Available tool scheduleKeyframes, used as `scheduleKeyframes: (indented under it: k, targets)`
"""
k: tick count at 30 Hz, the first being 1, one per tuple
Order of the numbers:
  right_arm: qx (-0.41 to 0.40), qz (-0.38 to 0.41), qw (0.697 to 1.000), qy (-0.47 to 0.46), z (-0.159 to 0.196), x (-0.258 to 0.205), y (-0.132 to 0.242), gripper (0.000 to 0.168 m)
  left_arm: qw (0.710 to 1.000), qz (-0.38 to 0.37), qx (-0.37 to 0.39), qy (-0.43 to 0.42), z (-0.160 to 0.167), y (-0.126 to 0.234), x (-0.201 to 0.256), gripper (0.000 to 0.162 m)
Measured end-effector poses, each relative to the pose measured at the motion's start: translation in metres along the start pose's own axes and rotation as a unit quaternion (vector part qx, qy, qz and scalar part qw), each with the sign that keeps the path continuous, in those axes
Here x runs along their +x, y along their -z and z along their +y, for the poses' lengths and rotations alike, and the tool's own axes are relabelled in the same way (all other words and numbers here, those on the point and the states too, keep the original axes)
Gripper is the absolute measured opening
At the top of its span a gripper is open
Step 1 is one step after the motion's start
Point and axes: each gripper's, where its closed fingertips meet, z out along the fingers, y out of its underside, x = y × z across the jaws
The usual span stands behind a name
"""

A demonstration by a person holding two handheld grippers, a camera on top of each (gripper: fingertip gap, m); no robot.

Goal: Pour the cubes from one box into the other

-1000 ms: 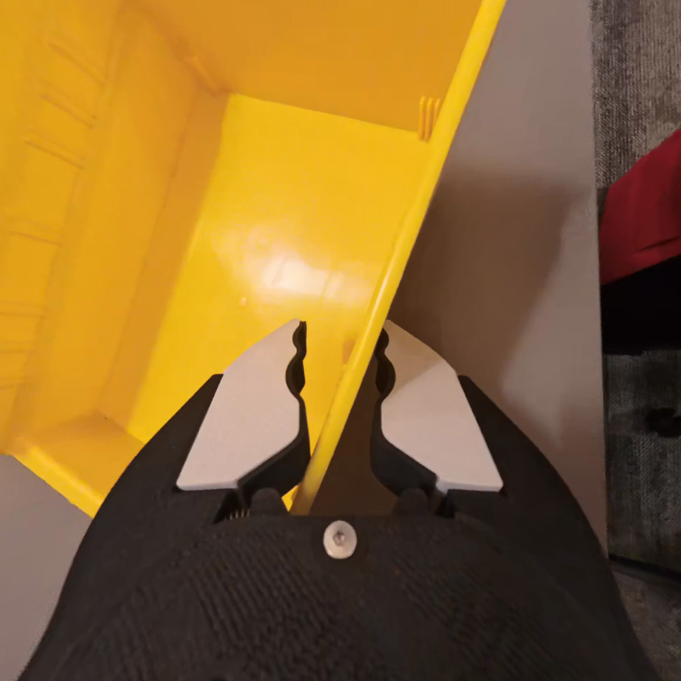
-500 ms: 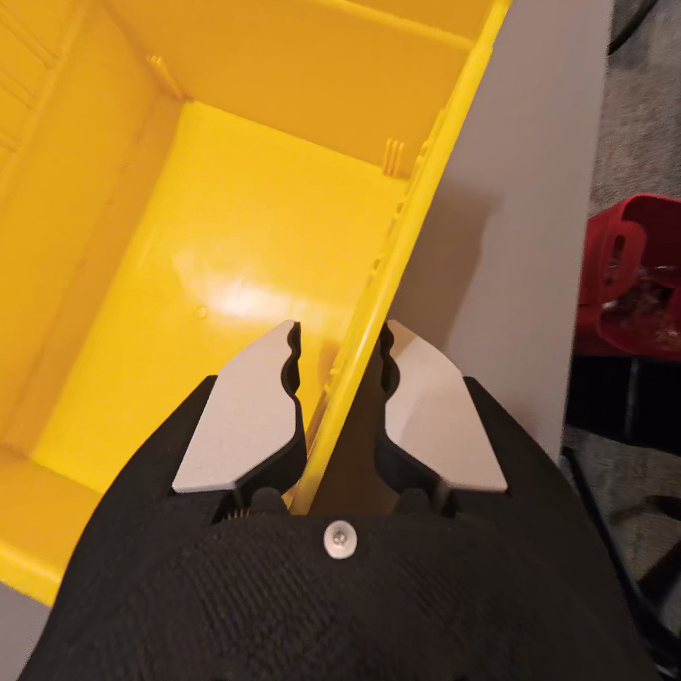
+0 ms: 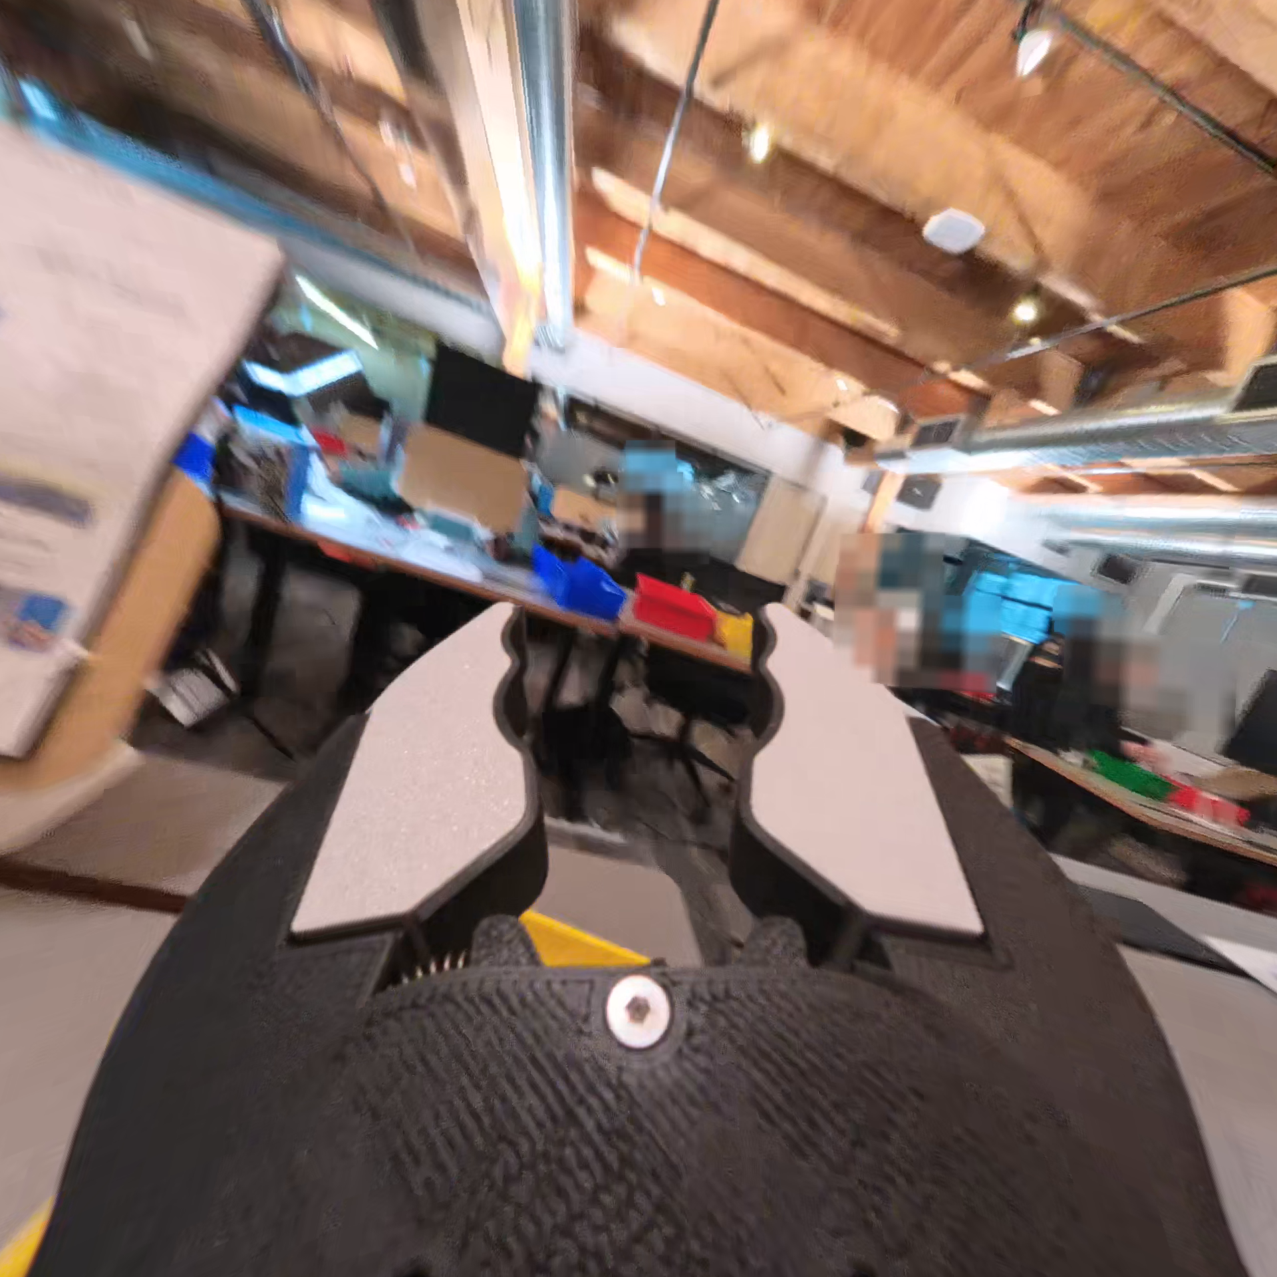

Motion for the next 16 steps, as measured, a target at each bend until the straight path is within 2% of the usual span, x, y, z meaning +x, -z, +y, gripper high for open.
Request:
scheduleKeyframes:
  k: [1,2,4,7,9,13,16]
  targets:
    - [0.011,-0.025,0.999,-0.017,-0.012,-0.016,-0.001,0.079,1.000,-0.010,0.005,-0.021,-0.005,0.003,-0.001,0.026]
    - [0.014,-0.046,0.998,-0.030,-0.019,-0.033,-0.004,0.085,0.999,-0.024,0.009,-0.044,-0.010,0.006,-0.004,0.030]
    - [-0.008,-0.085,0.995,-0.051,-0.026,-0.070,-0.012,0.084,0.995,-0.048,0.009,-0.088,-0.020,0.014,-0.007,0.038]
    - [-0.081,-0.120,0.984,-0.104,-0.031,-0.128,-0.032,0.114,0.991,-0.040,-0.017,-0.125,-0.030,0.025,0.000,0.054]
    - [-0.120,-0.173,0.967,-0.141,-0.037,-0.177,-0.040,0.112,0.991,-0.030,-0.049,-0.118,-0.031,0.034,0.002,0.060]
    - [-0.203,-0.256,0.928,-0.181,-0.041,-0.273,-0.042,0.108,0.991,-0.010,-0.121,-0.055,-0.028,0.054,0.000,0.059]
    - [-0.293,-0.302,0.882,-0.210,-0.032,-0.346,-0.031,0.104,0.985,-0.004,-0.170,-0.034,-0.025,0.064,-0.006,0.058]
